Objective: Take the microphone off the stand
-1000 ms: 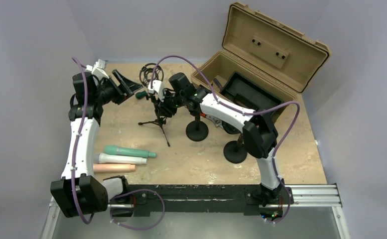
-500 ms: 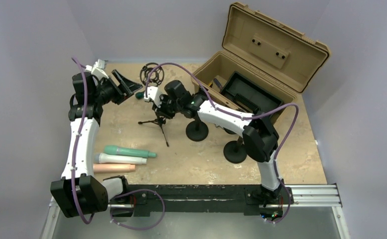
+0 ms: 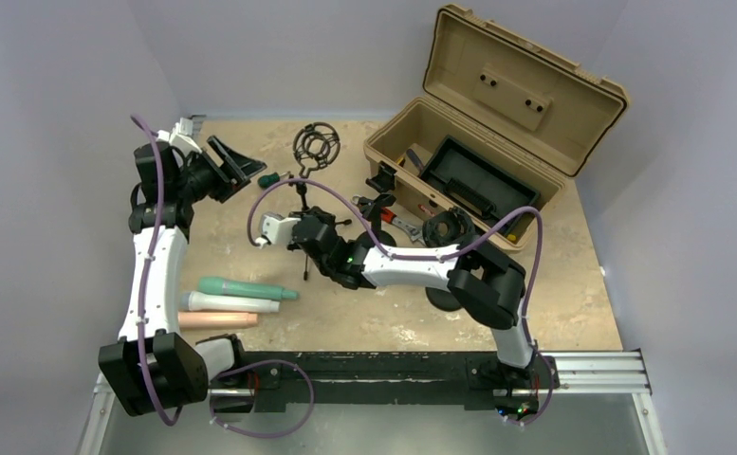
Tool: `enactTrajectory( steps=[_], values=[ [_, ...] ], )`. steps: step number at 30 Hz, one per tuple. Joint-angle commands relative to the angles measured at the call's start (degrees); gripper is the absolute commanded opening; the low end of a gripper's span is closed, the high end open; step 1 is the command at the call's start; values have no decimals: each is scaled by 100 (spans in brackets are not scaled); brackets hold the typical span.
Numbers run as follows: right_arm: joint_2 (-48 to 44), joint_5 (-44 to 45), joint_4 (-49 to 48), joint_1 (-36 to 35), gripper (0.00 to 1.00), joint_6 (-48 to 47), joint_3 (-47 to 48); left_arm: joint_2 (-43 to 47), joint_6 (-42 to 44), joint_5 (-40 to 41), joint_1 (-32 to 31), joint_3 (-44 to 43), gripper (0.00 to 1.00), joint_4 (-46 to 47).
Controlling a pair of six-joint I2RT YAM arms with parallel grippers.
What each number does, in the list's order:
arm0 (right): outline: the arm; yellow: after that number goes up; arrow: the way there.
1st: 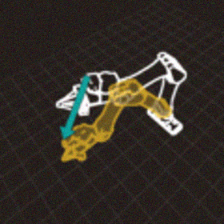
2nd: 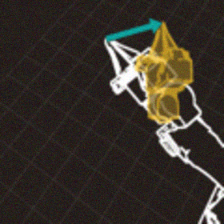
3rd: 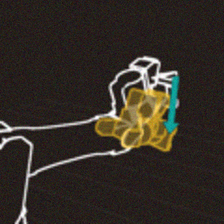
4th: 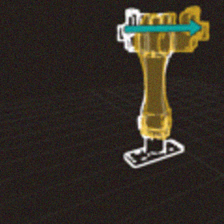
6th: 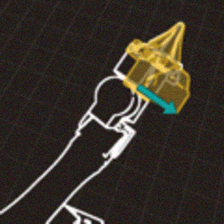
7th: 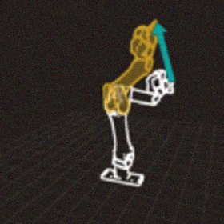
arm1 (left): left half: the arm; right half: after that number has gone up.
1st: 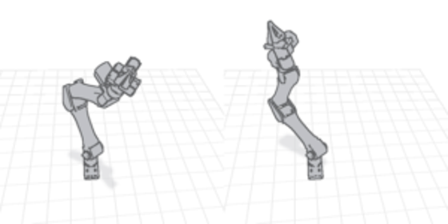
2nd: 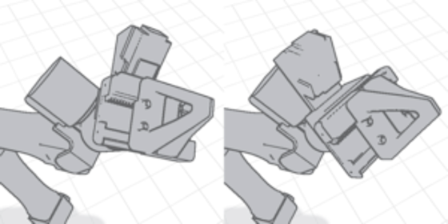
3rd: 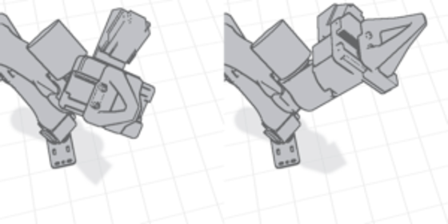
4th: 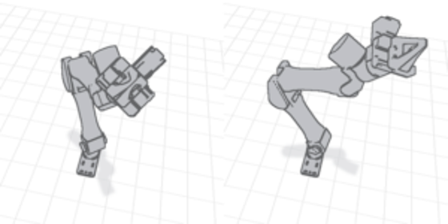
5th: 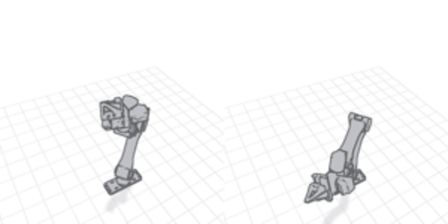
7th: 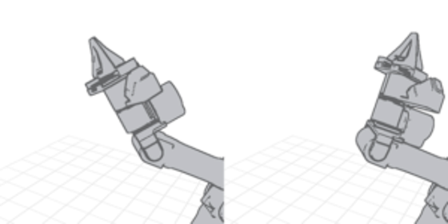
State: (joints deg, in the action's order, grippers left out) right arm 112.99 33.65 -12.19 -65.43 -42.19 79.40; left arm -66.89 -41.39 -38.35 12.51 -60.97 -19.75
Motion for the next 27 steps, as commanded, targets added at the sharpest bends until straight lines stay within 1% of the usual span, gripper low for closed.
enactTrajectory(
  steps=[1, 4, 5, 8, 9, 13, 14, 15, 17, 18, 19, 23, 27],
  values=[
    [44, 778, -910, 57, 0, -505, 93, 122, -111, -36, 95, 39, 68, 340],
    [70, 648, -652, 61, 0, -355, 255, 112, -115, -37, 105, 59, 68, 355],
    [48, 477, -497, 57, 4, -258, 302, 112, -115, -33, 107, 59, 68, 350],
    [-89, 13, -23, 61, 24, 162, 406, 126, -123, -33, 111, 59, 68, 353],
    [-158, -137, 171, 65, 29, 371, 448, 130, -124, -35, 109, 55, 68, 357],
    [-560, -752, 699, 171, 42, 1162, 424, 132, -124, -44, 110, 59, 68, 358],
    [-661, -1003, 880, 253, 46, 1441, 470, 130, -124, -45, 107, 59, 68, 364],
    [-737, -1334, 1131, 345, 51, 1705, 549, 131, -128, -43, 107, 62, 68, 370],
    [-860, -1954, 1518, 570, 64, 2264, 679, 130, -140, -58, 109, 70, 68, 379],
    [-907, -2303, 1711, 707, 70, 2457, 750, 127, -148, -71, 109, 76, 68, 390],
    [-992, -2694, 1817, 836, 71, 2661, 783, 131, -150, -70, 111, 76, 68, 392],
    [-1147, -4201, 2133, 1412, 71, 3349, 954, 127, -150, -74, 104, 76, 68, 402],
    [-1096, -5196, 2103, 1803, 69, 3877, 1042, 124, -159, -81, 106, 76, 68, 408]
  ],
)
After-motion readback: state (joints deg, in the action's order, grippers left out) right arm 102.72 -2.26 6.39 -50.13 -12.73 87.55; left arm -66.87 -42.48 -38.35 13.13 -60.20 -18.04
